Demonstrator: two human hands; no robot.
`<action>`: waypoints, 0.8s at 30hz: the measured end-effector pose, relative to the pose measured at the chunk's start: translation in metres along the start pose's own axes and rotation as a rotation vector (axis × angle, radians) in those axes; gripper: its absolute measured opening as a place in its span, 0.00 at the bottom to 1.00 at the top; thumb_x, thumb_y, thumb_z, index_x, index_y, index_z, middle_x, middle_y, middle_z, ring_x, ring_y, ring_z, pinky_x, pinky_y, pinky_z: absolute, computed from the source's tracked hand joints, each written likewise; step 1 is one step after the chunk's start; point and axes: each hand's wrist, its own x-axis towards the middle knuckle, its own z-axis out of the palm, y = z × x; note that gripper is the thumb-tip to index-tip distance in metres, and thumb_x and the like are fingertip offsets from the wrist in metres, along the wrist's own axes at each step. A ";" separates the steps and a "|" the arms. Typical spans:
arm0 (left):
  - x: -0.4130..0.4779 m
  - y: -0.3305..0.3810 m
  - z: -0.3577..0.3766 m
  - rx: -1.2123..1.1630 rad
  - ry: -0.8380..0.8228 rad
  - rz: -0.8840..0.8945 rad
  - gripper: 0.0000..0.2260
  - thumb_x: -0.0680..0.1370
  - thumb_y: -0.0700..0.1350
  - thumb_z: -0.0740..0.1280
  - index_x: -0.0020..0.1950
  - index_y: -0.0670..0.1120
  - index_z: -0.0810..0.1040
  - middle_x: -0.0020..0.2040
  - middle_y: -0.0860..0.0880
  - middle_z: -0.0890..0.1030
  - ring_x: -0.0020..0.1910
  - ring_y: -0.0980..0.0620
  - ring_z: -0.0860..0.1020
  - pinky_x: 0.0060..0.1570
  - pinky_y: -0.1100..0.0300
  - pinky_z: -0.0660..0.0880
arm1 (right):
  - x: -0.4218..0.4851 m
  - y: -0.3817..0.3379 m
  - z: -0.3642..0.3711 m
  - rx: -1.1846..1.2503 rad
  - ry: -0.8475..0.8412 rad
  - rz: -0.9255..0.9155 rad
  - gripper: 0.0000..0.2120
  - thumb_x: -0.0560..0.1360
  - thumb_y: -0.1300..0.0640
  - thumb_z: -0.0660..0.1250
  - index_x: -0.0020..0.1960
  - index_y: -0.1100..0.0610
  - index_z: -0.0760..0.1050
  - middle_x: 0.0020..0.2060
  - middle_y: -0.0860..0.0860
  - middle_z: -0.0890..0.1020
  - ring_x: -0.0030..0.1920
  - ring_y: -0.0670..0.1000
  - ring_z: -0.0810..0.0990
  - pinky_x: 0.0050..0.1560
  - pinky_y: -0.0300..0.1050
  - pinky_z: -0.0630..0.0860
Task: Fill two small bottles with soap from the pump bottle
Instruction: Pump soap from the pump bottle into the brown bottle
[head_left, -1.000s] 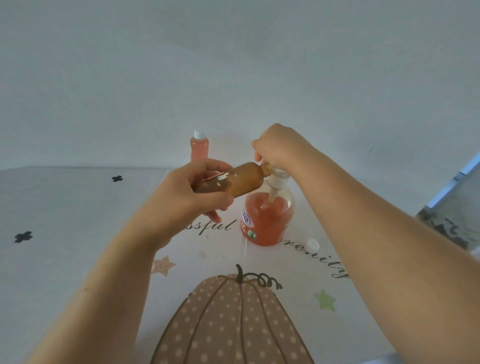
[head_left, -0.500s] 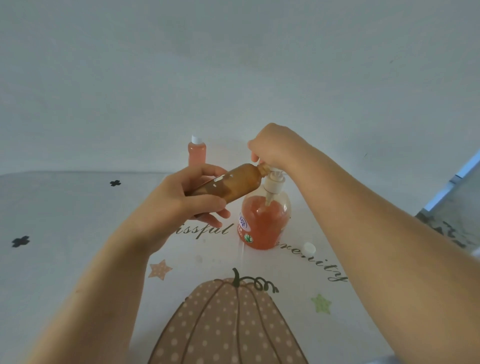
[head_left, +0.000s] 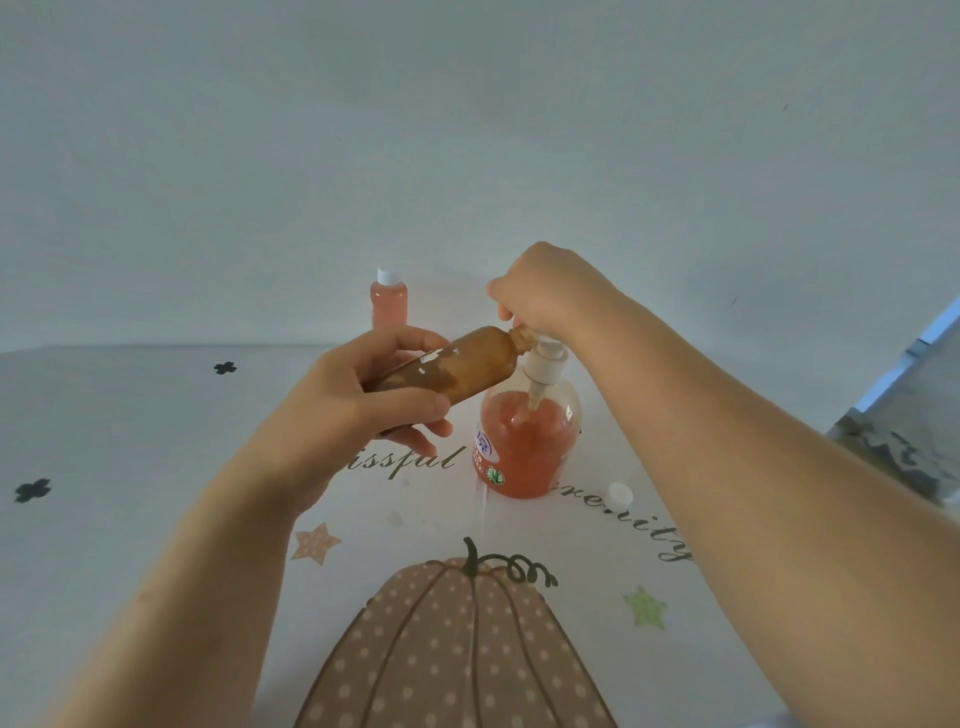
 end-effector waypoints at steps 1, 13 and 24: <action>-0.001 0.001 0.001 0.006 0.008 0.008 0.18 0.66 0.38 0.72 0.55 0.47 0.81 0.44 0.46 0.84 0.40 0.40 0.84 0.39 0.53 0.82 | -0.002 -0.001 -0.003 -0.009 0.005 -0.005 0.11 0.76 0.56 0.61 0.48 0.57 0.82 0.43 0.52 0.86 0.44 0.54 0.84 0.46 0.46 0.77; -0.001 0.002 0.006 0.044 0.041 -0.006 0.16 0.70 0.38 0.76 0.56 0.48 0.82 0.40 0.48 0.84 0.38 0.46 0.83 0.37 0.59 0.80 | -0.004 0.000 -0.006 -0.001 0.019 -0.027 0.15 0.78 0.52 0.59 0.48 0.58 0.83 0.42 0.53 0.85 0.38 0.54 0.80 0.41 0.44 0.73; 0.001 -0.001 0.008 0.084 0.022 -0.054 0.13 0.73 0.37 0.73 0.54 0.51 0.84 0.37 0.49 0.83 0.35 0.45 0.82 0.36 0.56 0.80 | -0.008 0.007 0.003 -0.002 -0.005 -0.048 0.23 0.83 0.44 0.52 0.51 0.58 0.80 0.46 0.54 0.83 0.45 0.56 0.80 0.47 0.47 0.73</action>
